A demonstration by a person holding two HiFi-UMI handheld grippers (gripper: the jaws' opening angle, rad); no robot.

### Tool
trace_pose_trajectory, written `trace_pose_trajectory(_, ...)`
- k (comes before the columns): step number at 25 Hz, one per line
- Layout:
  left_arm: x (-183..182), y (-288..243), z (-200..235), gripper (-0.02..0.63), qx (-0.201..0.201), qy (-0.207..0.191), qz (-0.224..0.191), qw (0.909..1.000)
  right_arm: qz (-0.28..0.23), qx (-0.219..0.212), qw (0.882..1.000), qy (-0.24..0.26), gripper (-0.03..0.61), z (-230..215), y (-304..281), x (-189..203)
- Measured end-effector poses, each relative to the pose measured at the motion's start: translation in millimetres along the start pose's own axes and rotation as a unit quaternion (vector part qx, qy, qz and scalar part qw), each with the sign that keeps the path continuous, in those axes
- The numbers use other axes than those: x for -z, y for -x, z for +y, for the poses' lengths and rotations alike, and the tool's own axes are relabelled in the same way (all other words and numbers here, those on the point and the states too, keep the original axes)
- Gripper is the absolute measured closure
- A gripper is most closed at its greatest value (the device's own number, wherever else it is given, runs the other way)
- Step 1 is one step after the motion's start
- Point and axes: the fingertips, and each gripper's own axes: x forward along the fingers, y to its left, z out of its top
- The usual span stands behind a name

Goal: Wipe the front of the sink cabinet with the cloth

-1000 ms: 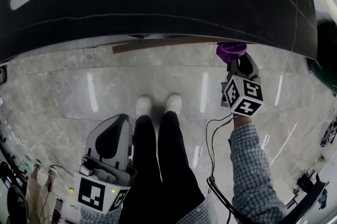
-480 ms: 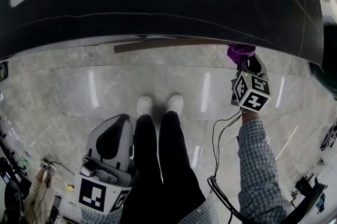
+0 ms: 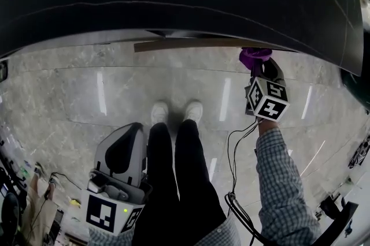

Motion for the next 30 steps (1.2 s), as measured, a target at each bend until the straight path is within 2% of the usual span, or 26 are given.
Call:
trace_pose_trajectory(19,6,30,49,0.603,-0.028,0.017,-0.015,0.9993,0.007,-0.106,0.994,0.021,0.503,158,-19,12)
trace_pose_trajectory(25,16,47,81,0.603,-0.040,0.021,-0.015,0.9989,0.003,-0.149,0.988,0.043,0.505,228,-24,16)
trace_pose_trajectory(30,9,48,76,0.603,-0.044,0.023,-0.017,0.9986,0.000,-0.178,0.983,0.053,0.505,251,-20,8)
